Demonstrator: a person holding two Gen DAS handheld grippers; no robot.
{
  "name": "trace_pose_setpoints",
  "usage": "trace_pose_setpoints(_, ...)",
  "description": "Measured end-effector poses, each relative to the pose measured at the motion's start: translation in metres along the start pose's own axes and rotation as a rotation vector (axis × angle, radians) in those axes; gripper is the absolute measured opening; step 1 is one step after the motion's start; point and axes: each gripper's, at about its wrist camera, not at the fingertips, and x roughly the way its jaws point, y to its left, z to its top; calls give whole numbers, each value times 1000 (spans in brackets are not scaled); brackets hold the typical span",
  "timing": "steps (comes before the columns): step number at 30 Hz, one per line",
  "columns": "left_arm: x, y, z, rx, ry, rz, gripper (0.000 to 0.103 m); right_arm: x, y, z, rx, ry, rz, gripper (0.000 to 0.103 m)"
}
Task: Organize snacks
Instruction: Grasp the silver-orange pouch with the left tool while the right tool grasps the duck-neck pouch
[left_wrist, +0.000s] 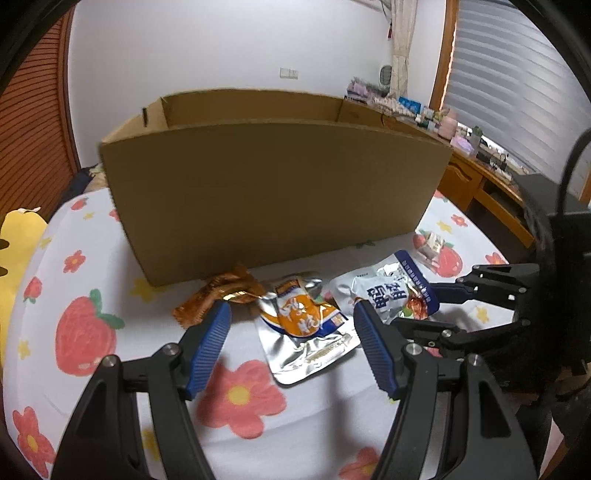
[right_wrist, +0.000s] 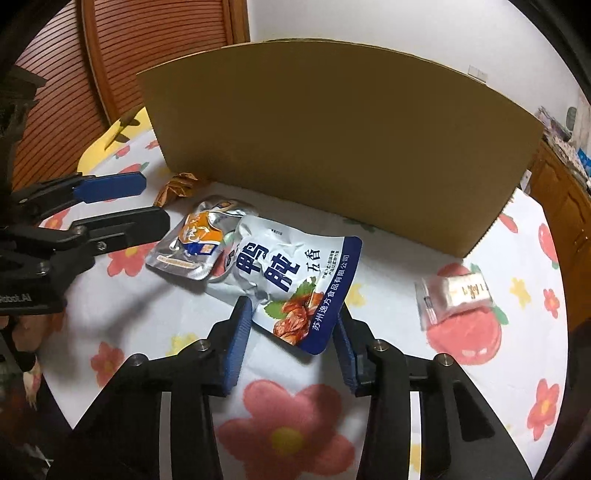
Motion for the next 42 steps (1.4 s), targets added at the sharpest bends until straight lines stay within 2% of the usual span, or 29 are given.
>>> trace_pose_setpoints(4,13,-7,1,-2,49,-18,69,-4,-5,-3,5,1,11,41)
trace_pose_setpoints(9,24,-12,5,4,83,4,69,-9,-4,-10,-2,1,14,41)
trace_pose_setpoints(12,30,-9,9,-18,98,13,69,-10,-4,-12,-7,0,15,41)
trace_pose_setpoints(17,42,-2,11,-91,141,-22,69,-8,-5,-11,1,-11,33,42)
trace_pose_setpoints(21,47,-1,15,-100,146,-2,69,-14,-11,-15,12,-24,54,45)
trace_pose_setpoints(25,52,-2,20,-97,155,14,69,-18,-17,-14,36,-38,94,61)
trace_pose_setpoints(30,57,-9,21,-44,158,45,68,-25,-23,-10,63,-60,124,64)
trace_pose_setpoints(33,56,-10,17,3,145,75,58,-25,-25,-8,76,-66,118,69)
trace_pose_setpoints(37,53,-8,15,18,138,54,54,-23,-26,-4,81,-63,102,70)
trace_pose_setpoints(39,50,-8,14,32,138,47,49,-21,-24,-2,82,-63,95,70)
trace_pose_setpoints(41,46,-11,13,49,140,28,37,-19,-23,1,89,-59,88,72)
trace_pose_setpoints(42,44,-11,13,58,142,36,37,-17,-22,3,93,-57,84,73)
